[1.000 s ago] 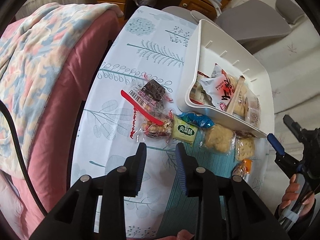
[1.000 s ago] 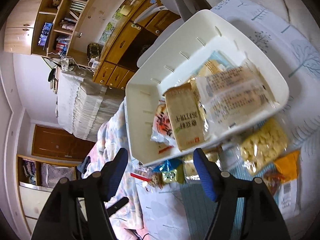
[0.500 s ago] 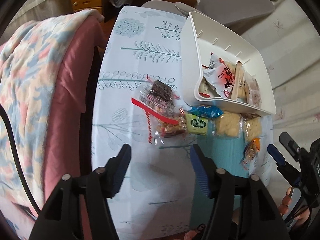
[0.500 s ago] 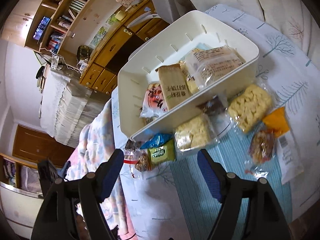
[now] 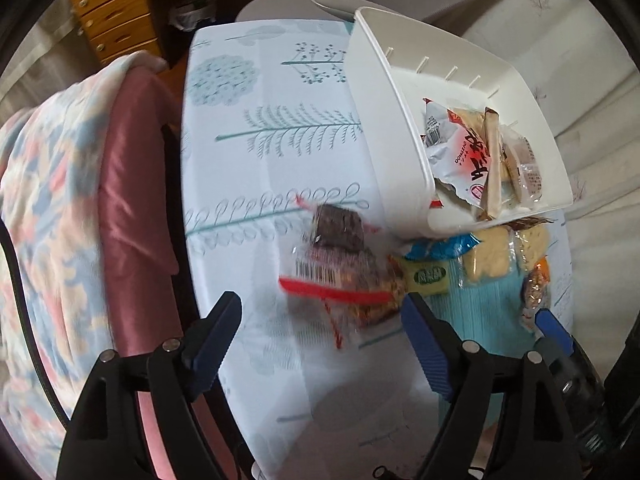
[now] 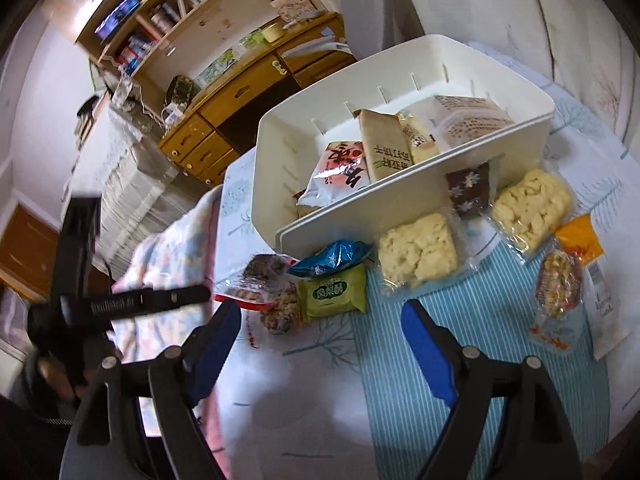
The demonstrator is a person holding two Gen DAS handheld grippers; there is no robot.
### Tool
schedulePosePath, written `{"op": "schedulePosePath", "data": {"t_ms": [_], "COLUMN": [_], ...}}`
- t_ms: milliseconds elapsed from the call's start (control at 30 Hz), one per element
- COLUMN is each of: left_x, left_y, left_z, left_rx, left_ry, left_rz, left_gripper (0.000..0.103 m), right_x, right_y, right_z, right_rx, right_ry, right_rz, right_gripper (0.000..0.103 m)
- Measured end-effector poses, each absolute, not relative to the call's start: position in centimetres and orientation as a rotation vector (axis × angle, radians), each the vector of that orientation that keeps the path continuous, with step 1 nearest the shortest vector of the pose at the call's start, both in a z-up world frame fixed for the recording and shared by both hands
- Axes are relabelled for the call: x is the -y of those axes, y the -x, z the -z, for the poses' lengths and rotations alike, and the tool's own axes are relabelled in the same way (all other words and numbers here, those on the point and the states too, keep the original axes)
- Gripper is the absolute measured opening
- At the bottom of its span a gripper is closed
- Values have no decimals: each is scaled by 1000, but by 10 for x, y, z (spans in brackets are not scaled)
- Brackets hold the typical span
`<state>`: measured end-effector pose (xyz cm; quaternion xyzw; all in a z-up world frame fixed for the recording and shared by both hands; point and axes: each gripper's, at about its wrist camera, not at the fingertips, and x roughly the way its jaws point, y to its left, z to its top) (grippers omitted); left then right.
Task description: Organize snacks
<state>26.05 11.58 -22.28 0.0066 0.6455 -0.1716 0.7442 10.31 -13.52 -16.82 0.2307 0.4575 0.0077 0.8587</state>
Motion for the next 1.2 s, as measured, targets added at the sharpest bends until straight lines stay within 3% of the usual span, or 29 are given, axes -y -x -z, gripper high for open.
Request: {"op": "schedulePosePath", "data": {"t_ms": [733,833,1033,1200], "left_x": [-74,-72,-64,-65], "left_y": [-304,-305,-305,-307], "left_z": [294,298,298,302], "left_rx": [-1442,-1448,-1436,-1452], "left_ry": [-102,-112,-139,-133], "left_rz": [409,414,416,410], "left_gripper": [82,75,72,64], "right_x": [96,94,90,91], "right_y": [-153,-157,-168,-172], "right_z": [231,235,237,241], "right_rx": [-855,-838,-815,-824], "right_ry": [-80,-59,-45,-62], "right_rz": [18,15,-8,-6], "right_gripper": [84,84,84,81]}}
